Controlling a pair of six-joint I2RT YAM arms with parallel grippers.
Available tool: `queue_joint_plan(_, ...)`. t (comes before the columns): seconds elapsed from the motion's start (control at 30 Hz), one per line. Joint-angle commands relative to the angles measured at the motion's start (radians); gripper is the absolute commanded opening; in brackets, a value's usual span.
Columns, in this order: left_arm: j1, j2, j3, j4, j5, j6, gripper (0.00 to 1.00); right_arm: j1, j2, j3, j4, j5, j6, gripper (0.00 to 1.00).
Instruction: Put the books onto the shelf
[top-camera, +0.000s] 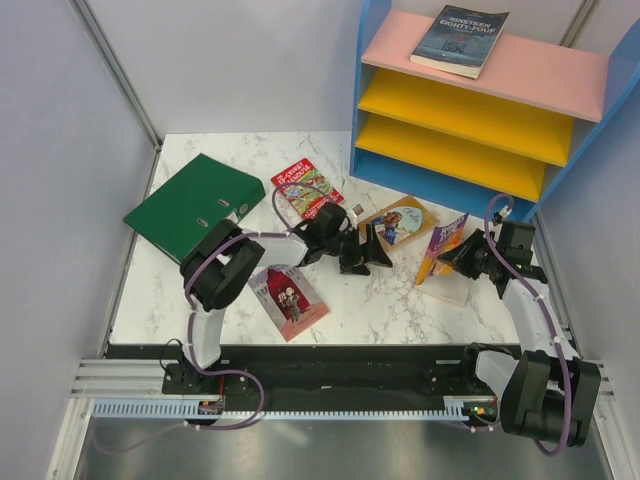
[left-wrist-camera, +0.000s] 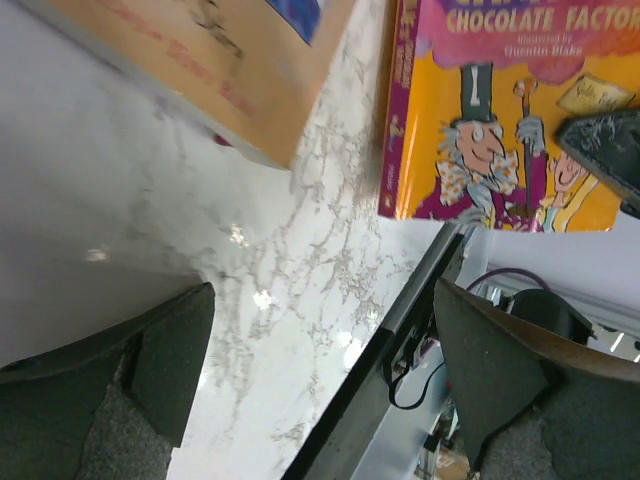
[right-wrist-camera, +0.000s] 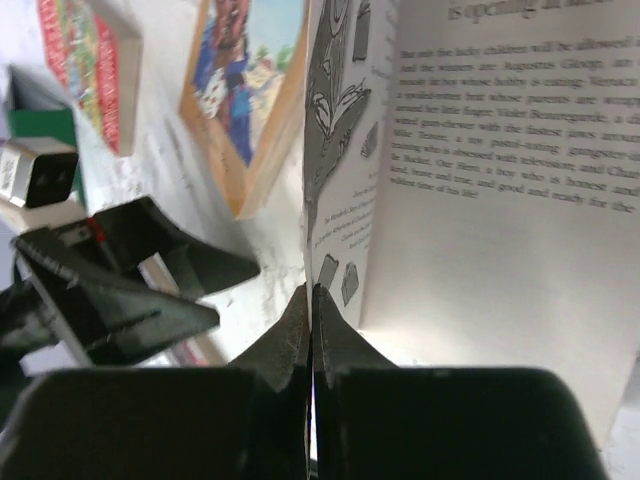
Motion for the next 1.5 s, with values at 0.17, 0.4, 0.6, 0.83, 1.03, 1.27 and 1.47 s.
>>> queue_joint_plan(0.17, 0.041, -0.019, -0.143, 0.427, 0.079, -0.133, 0.96, 0.026, -0.044, 0.0, 0.108, -0.254, 0.077, 0.0)
queue_joint_plan(0.4, 0.038, 0.016, -0.152, 0.548, 0.113, -0.21, 0.95, 0.187, -0.042, 0.0, 0.195, -0.246, 0.155, 0.0)
queue_joint_plan(0.6, 0.031, 0.055, -0.148, 0.603, 0.134, -0.262, 0.91, 0.366, 0.008, 0.017, 0.325, -0.231, 0.217, 0.01)
queue_joint_plan(0.83, 0.015, 0.078, -0.223, 0.64, 0.165, -0.319, 0.86, 0.503, 0.074, 0.046, 0.396, -0.195, 0.226, 0.05)
queue_joint_plan(1.03, -0.014, 0.111, -0.26, 0.734, 0.189, -0.373, 0.76, 0.506, 0.101, 0.018, 0.261, -0.139, 0.182, 0.35)
queue_joint_plan(1.27, -0.034, 0.124, -0.254, 0.746, 0.199, -0.383, 0.75, 0.506, -0.037, 0.049, -0.121, 0.174, 0.094, 0.74)
queue_joint_plan(1.47, -0.045, 0.122, -0.261, 0.742, 0.212, -0.38, 0.75, 0.506, -0.205, 0.057, -0.368, 0.312, 0.186, 0.75)
